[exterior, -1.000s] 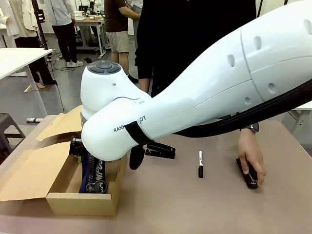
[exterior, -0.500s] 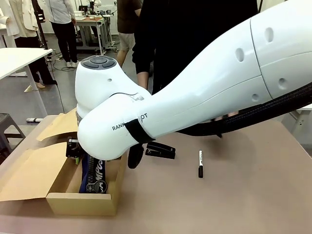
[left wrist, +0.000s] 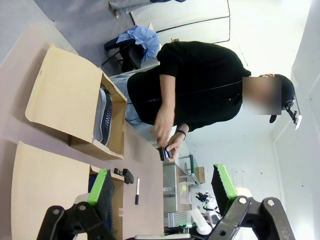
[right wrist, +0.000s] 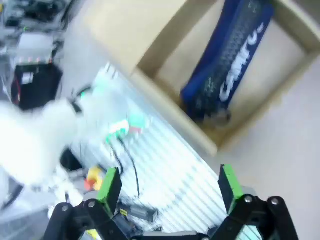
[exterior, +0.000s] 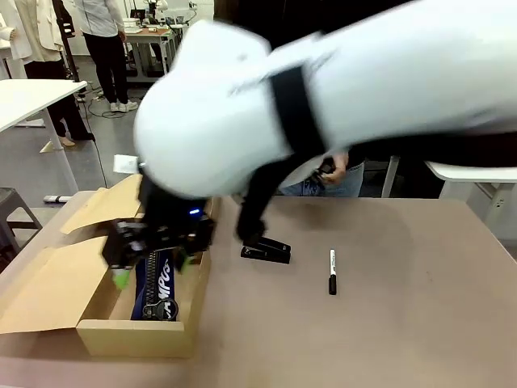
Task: Place items inside the box.
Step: Pick up a Pencil pouch or Stapler and place it inside the Mailer Box closest to the robot.
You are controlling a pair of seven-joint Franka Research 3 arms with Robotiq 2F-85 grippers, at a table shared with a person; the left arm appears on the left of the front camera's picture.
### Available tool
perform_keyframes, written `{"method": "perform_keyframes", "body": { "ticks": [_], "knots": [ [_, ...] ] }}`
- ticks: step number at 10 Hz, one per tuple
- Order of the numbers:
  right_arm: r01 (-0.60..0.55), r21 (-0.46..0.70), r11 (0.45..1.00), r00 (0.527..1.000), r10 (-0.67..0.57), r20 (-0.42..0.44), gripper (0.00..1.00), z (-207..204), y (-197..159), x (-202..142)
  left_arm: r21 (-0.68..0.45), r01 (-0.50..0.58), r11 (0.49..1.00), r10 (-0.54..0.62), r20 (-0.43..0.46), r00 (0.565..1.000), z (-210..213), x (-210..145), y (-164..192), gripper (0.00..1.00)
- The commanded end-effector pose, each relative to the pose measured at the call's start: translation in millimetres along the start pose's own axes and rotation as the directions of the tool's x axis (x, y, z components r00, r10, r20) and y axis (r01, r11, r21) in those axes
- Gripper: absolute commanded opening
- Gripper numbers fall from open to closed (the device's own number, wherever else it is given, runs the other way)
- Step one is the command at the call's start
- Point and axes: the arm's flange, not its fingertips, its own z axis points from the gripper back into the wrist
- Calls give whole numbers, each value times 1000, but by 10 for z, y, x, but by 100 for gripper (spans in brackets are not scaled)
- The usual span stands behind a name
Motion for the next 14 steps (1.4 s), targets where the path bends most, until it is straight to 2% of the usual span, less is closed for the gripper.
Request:
{"method": "perform_keyframes", "body": {
  "ticks": [1,3,4,5,6,7,8,9,10,12,13,14],
  "knots": [
    [-12,-53,999,1000,10,-27,100,612,-582,-707,-29,20,999,-20,13,1000,-20,-28,26,100],
    [72,-72,995,997,-73,-18,100,642,-719,-1051,-29,20,999,-20,13,1000,-20,-28,26,100],
    [218,-149,965,976,-217,24,100,509,-620,-978,-29,20,999,-20,13,1000,-20,-28,26,100],
    [39,-46,998,999,-40,-30,100,734,-630,-878,-29,20,999,-20,13,1000,-20,-28,26,100],
    [39,-46,998,999,-40,-30,100,734,-630,-878,-29,20,999,-20,13,1000,-20,-28,26,100],
    [116,-90,989,993,-118,-17,100,686,-747,-1068,-29,20,999,-20,13,1000,-20,-28,26,100],
    [94,38,995,995,-94,21,100,856,-839,-1053,-29,20,999,-20,13,1000,-20,-28,26,100],
    [126,117,985,988,-136,80,100,1127,-1060,-1251,-29,20,999,-20,13,1000,-20,-28,26,100],
    [190,179,965,965,-217,147,100,1393,-1306,-1567,-29,20,999,-20,13,1000,-20,-28,26,100],
    [299,302,905,866,-390,312,100,1742,-1915,-2280,-29,20,999,-20,13,1000,-20,-28,26,100],
    [358,362,861,800,-482,357,100,1813,-2260,-2585,-29,20,999,-20,13,1000,-20,-28,26,100],
    [342,486,804,709,-560,429,100,1826,-2715,-2870,-29,20,999,-20,13,1000,-20,-28,26,100]
  ]
}}
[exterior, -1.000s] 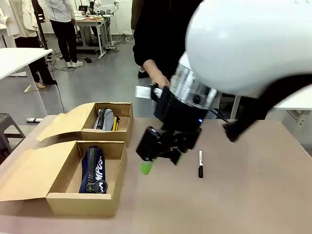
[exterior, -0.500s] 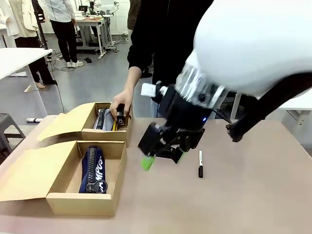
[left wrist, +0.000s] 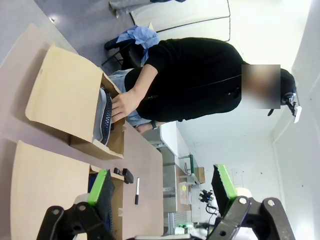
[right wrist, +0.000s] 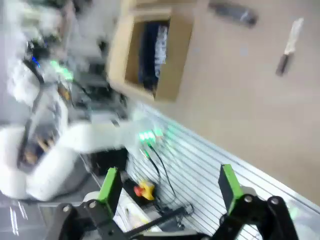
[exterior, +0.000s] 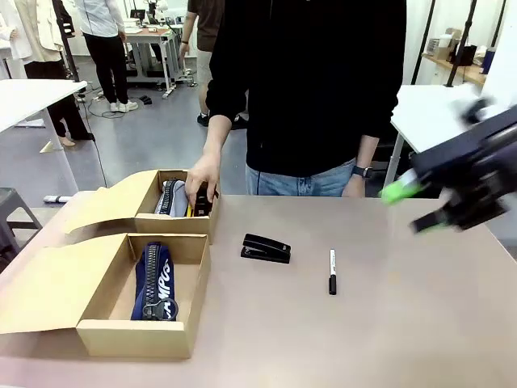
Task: Place items inside the box.
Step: Pick up a Pencil pouch or Stapler and place it inside the Mailer Box closest to the robot.
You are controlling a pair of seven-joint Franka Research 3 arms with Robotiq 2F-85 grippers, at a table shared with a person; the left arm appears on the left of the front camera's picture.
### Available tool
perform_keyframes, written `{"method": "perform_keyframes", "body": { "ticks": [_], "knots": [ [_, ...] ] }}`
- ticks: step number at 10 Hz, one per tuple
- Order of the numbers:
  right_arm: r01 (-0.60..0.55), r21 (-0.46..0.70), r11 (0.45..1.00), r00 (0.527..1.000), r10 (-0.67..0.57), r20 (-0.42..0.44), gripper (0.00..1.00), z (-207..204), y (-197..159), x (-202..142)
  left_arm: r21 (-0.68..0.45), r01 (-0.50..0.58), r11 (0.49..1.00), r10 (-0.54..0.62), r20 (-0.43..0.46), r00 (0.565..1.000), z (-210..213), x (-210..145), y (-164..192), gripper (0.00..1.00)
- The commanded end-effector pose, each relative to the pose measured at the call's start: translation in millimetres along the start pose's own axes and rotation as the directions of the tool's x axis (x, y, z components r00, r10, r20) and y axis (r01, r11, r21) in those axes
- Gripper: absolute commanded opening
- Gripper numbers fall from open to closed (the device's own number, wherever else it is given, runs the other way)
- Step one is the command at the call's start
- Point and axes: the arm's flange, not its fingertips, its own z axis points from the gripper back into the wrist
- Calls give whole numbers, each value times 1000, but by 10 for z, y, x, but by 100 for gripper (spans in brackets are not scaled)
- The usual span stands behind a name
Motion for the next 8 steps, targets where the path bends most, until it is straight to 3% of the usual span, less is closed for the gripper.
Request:
{"method": "perform_keyframes", "body": {
  "ticks": [1,3,5,6,7,8],
  "knots": [
    [69,215,974,983,-103,152,100,225,-1014,-240,-29,21,999,-21,12,1000,-24,-30,22,100],
    [135,359,924,971,-196,139,100,339,-1619,-384,-29,21,999,-21,12,1000,-24,-30,22,100],
    [210,394,895,976,-212,-39,100,207,-2057,-594,-29,21,999,-21,12,1000,-24,-30,22,100],
    [345,301,889,936,-349,-43,100,15,-2254,-627,-29,21,999,-21,12,1000,-24,-30,22,100],
    [521,62,851,851,-524,32,100,-369,-2153,-421,-29,21,999,-21,12,1000,-24,-30,22,100],
    [277,386,880,953,-302,2,100,792,-2087,66,-29,21,999,-21,12,1000,-24,-30,22,100]
  ]
}}
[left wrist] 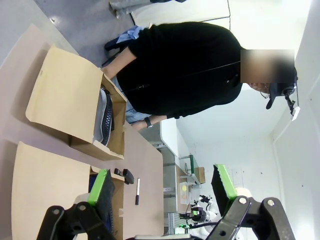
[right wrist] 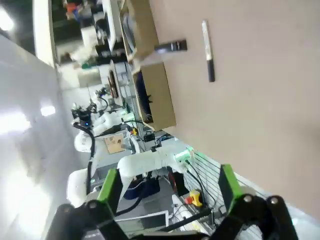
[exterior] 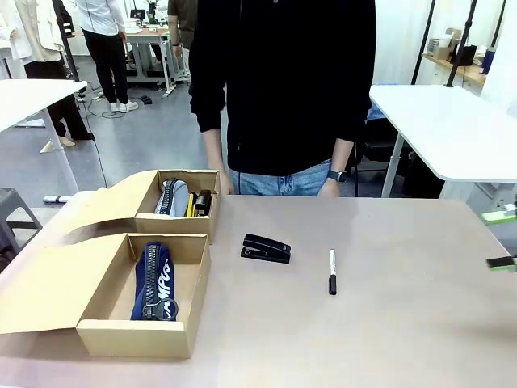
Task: Place items inside the box.
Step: Pick up a Pencil pouch or Stapler and place it inside the Mailer Box closest to the robot.
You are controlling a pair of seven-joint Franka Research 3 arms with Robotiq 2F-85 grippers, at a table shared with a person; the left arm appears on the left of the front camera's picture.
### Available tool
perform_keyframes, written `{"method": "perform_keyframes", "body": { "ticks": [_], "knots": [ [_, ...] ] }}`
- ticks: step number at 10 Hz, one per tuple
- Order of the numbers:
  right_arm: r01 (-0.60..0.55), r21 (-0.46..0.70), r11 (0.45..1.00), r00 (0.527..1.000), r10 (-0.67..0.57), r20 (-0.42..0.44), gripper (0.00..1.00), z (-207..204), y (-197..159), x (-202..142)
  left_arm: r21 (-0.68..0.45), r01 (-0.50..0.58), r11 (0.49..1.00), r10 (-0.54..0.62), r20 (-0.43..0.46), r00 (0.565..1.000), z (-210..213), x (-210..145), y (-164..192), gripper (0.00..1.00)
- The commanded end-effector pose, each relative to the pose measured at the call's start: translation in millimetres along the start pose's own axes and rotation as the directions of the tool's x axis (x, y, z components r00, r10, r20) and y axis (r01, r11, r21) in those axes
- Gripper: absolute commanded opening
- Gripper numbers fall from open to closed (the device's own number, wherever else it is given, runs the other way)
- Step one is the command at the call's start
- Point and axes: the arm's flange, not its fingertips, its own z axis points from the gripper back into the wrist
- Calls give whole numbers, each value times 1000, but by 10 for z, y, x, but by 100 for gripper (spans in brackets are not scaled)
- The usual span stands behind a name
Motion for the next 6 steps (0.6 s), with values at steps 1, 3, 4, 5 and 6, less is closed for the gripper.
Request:
{"method": "perform_keyframes", "body": {
  "ticks": [1,3,4,5,6],
  "knots": [
    [-115,119,986,993,116,-2,100,205,362,-254,-31,20,999,-20,12,1000,-20,-29,21,100],
    [-115,119,986,993,116,-2,100,205,362,-254,-31,20,999,-20,12,1000,-20,-29,21,100],
    [-115,119,986,993,116,-2,100,205,362,-254,-31,20,999,-20,12,1000,-20,-29,21,100],
    [-115,119,986,993,116,-2,100,205,362,-254,-31,20,999,-20,12,1000,-20,-29,21,100],
    [-115,119,986,993,116,-2,100,205,362,-254,-31,20,999,-20,12,1000,-20,-29,21,100]
  ]
}}
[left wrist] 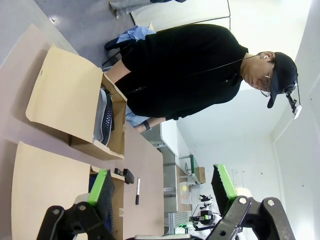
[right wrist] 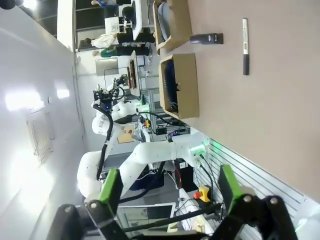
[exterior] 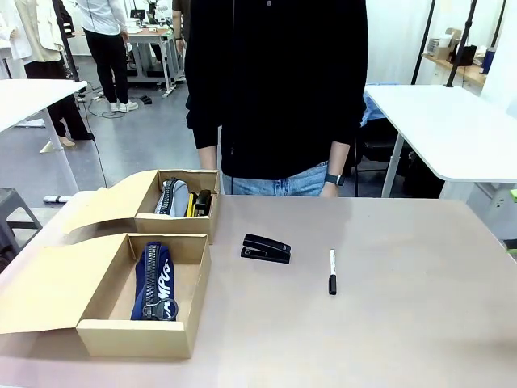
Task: Place items inside the box.
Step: Pick up a Pencil pouch or Stapler and place it inside the Mailer Box closest to the robot.
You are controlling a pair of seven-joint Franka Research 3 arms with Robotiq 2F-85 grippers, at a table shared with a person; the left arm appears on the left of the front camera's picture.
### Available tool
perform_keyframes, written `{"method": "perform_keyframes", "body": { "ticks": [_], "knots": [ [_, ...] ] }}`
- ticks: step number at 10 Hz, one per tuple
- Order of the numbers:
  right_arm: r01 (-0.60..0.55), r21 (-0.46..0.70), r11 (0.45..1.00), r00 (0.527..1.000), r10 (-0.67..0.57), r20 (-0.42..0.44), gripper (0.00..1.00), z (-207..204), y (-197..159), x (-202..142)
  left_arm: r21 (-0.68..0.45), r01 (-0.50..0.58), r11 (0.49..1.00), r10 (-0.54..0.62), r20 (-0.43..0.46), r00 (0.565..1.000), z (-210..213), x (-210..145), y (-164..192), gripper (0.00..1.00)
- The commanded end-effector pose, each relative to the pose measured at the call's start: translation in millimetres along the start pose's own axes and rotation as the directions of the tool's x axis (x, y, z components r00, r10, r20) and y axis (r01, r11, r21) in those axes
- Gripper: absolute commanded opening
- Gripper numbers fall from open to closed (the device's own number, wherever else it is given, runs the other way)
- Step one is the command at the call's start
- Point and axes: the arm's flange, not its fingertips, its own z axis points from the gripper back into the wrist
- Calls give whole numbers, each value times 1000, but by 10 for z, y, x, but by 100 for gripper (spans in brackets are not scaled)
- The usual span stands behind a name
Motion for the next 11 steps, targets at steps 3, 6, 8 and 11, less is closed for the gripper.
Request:
{"method": "perform_keyframes", "body": {
  "ticks": [3,6,8,11],
  "knots": [
    [-21,23,1000,1000,20,6,100,-27,-13,32,-30,19,999,-18,12,1000,-22,-29,21,100],
    [-254,-290,923,957,196,-213,100,-591,420,222,-30,19,999,-18,12,1000,-22,-29,21,100],
    [-389,-403,829,906,264,-330,100,-1310,719,734,-30,19,999,-18,12,1000,-22,-29,21,100],
    [-563,-470,680,823,406,-398,100,-2046,797,809,-30,19,999,-18,12,1000,-22,-29,21,100]
  ]
}}
